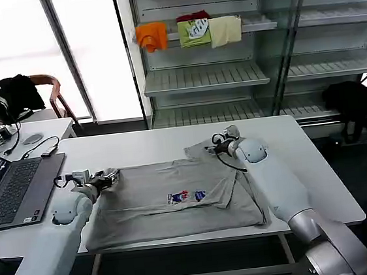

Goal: Fold and organize the clothes.

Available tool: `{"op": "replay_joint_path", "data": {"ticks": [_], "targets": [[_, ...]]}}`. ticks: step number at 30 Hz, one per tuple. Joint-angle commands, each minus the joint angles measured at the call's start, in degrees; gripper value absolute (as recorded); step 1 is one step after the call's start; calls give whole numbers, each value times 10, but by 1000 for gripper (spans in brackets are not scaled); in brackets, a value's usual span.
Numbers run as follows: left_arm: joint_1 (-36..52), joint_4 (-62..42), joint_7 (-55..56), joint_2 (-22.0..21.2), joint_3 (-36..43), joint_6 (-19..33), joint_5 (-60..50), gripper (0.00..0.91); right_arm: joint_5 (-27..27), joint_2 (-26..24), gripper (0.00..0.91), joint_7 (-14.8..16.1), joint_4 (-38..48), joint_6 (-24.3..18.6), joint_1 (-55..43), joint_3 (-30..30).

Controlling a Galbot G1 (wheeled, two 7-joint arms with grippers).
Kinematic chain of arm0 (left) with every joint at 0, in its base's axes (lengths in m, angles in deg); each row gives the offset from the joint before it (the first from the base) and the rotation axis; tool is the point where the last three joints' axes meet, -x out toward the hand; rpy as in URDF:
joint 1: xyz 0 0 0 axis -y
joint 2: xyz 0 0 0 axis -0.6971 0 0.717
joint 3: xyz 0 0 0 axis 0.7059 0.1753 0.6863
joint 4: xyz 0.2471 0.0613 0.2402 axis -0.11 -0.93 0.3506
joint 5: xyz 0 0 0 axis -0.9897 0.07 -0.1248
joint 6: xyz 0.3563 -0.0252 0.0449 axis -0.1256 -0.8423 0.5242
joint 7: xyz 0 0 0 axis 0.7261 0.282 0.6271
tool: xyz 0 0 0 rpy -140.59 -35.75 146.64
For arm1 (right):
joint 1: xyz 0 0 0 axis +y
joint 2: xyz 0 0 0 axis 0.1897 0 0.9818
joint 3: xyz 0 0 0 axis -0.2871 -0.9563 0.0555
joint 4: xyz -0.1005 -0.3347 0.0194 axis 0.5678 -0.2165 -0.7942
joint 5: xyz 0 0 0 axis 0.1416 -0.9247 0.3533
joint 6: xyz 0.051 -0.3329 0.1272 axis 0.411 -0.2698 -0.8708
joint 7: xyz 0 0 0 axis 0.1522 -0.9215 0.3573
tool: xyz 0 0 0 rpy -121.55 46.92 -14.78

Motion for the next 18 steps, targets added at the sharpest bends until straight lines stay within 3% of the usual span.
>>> {"op": "replay_joint_path", "data": {"ticks": [1, 13, 18], "targets": [[1, -12, -12, 1, 3, -2, -9, 20, -3, -5, 0, 3, -2, 1, 7, -3], [-1, 34, -12, 3, -5, 0, 21, 10, 23, -22, 0, 5, -38, -16, 7, -11], [-7, 71, -1, 11, -13, 7, 48, 10, 54, -33, 0, -12, -70, -13, 4, -19]]}}
